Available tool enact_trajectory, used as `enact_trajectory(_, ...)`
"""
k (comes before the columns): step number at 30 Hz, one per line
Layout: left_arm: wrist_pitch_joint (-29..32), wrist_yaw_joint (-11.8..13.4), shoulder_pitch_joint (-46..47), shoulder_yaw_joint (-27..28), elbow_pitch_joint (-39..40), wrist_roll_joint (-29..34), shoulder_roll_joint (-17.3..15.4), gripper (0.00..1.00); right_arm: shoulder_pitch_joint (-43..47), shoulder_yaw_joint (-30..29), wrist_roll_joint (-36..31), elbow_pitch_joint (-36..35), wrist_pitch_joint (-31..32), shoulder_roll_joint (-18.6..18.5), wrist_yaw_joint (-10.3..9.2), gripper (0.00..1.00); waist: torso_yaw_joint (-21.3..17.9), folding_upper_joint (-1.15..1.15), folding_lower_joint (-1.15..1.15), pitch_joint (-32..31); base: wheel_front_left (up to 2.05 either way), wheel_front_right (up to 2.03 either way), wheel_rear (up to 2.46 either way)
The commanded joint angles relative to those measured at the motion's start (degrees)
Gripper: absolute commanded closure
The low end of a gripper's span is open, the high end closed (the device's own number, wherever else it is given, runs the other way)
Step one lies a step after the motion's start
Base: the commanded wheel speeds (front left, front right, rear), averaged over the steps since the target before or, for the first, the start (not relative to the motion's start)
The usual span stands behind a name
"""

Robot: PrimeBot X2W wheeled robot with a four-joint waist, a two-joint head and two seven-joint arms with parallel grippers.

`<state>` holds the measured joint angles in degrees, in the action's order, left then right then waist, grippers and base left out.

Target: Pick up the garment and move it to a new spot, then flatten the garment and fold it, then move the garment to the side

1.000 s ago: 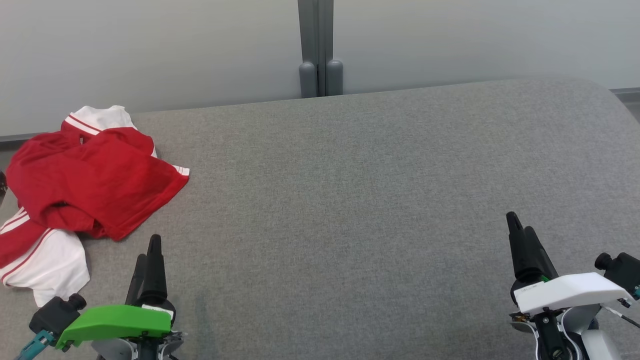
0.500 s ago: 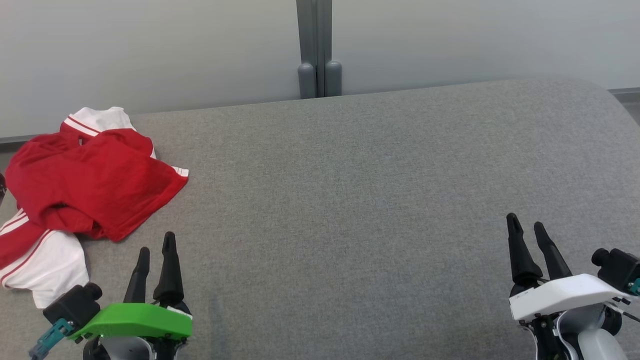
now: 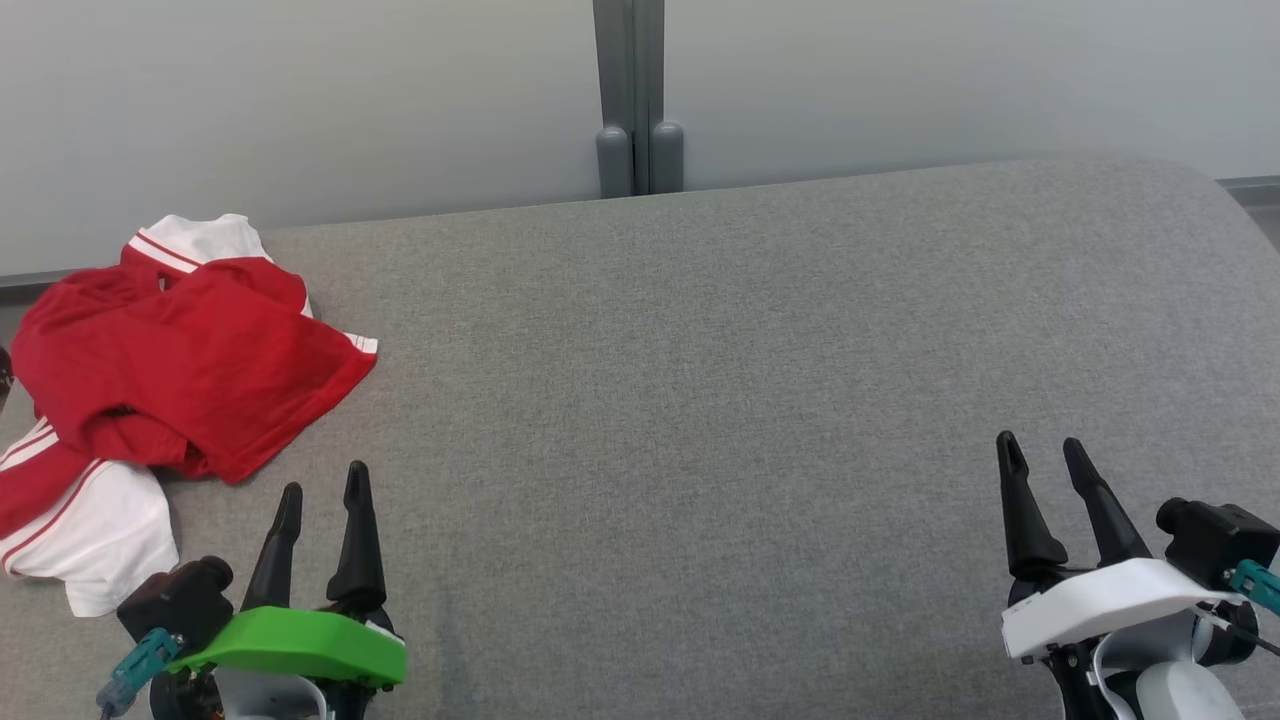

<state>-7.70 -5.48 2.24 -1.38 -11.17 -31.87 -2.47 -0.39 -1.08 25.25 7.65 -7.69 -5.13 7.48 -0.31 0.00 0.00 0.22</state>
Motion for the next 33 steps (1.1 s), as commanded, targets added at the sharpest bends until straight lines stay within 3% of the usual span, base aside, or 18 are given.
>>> enact_trajectory(1, -0.7, 0.1, -0.2, -0.1, 0.8, 1.9, -0.5, 0.0, 0.0, 0.2, -2.0, -0.9, -0.6, -0.6, 0.01, 0.0, 0.0, 0.0, 0.0, 0.0, 0.0, 0.0, 0.0)
enact_trajectory(33, -4.8, 2.6, -1.8, -0.7, -0.3, 19.4, -1.6, 0.0, 0.3, -2.9, -19.1, -0.8, -4.8, -0.2, 0.01, 0.0, -0.4, 0.0, 0.0, 0.5, 0.0, 0.0, 0.0)
